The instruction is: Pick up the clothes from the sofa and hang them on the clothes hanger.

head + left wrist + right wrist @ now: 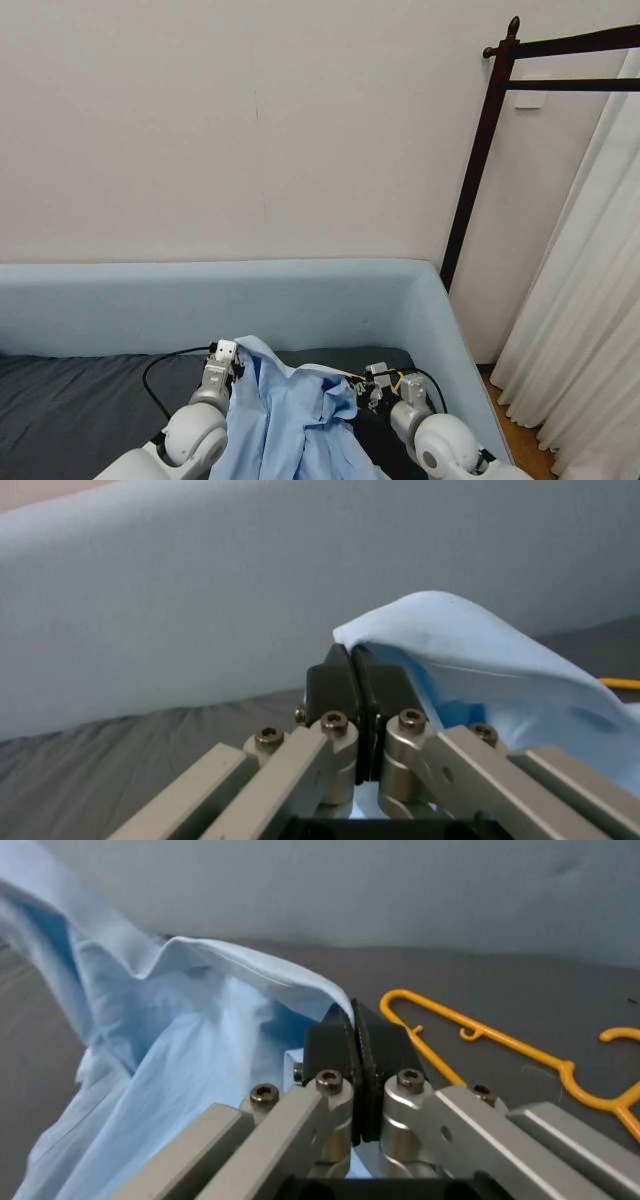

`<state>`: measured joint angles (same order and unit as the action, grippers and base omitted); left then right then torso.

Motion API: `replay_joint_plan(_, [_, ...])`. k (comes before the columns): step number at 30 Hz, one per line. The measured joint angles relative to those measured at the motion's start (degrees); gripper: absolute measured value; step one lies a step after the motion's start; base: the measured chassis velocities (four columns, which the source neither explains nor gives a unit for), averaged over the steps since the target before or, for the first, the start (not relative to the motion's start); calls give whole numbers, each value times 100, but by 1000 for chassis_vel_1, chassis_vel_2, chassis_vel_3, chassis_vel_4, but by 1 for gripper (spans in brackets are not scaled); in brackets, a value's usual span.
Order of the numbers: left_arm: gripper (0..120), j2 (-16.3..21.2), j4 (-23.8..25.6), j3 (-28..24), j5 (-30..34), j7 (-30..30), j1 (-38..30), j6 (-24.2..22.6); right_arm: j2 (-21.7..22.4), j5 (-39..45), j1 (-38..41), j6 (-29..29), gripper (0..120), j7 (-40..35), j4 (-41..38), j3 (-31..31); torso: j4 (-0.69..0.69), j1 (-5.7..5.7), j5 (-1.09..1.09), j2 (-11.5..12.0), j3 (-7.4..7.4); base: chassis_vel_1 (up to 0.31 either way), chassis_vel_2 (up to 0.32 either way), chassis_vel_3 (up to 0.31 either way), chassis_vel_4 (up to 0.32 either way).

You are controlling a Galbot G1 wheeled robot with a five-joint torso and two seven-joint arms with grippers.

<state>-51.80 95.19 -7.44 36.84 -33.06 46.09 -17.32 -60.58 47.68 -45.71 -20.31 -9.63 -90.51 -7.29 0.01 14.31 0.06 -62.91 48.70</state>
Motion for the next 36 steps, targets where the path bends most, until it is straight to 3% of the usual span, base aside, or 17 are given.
replay_joint_plan(7, [0, -116, -40, 44, -27, 192, 93, 124, -168, -193, 350, 68, 0, 114, 570, -159, -2, 0, 0, 0, 0, 0, 0, 0, 0])
replay_joint_plan(9, [0, -178, -51, 38, -27, 233, 94, 128, -144, -306, 362, 67, 12, 169, 625, -162, -3, 0, 0, 0, 0, 0, 0, 0, 0])
replay_joint_plan(14, [0, -266, -253, -6, 34, 243, -13, 129, 140, -456, 261, 124, 30, 437, 776, 171, -4, 0, 0, 0, 0, 0, 0, 0, 0])
replay_joint_plan(17, [0, -270, -264, -7, 37, 242, -19, 129, 157, -459, 257, 124, 30, 452, 782, 186, -5, 0, 0, 0, 0, 0, 0, 0, 0])
replay_joint_plan(18, [0, -324, -392, -33, 81, 221, -89, 124, 384, -509, 219, 131, 43, 647, 901, 345, -5, 0, 0, 0, 0, 0, 0, 0, 0])
replay_joint_plan(20, [0, -347, -438, -39, 83, 217, -106, 124, 452, -522, 213, 142, 47, 718, 987, 385, -5, 0, 0, -1, 0, 0, 0, 0, 0])
replay_joint_plan(25, [0, -364, -470, -39, 84, 217, -52, 126, 372, -729, 441, 355, 71, 1120, 1823, 364, -4, 0, 0, 0, 0, 0, 0, 0, 0])
replay_joint_plan(26, [0, -364, -470, -39, 84, 217, -52, 126, 372, -729, 441, 355, 71, 1120, 1823, 364, -4, 0, 0, 0, 0, 0, 0, 0, 0])
replay_joint_plan(30, [0, -292, -378, -7, 90, 231, 65, 127, -21, -1173, 915, 624, 89, 1571, 3047, 130, -1, -1, 0, 0, 0, 0, 0, 0, 0])
replay_joint_plan(36, [0, -185, -267, 60, 108, 267, 162, 129, -343, -1684, 1203, 868, 100, 1946, 4107, 85, -2, 0, 0, 0, 0, 0, 0, 0, 0])
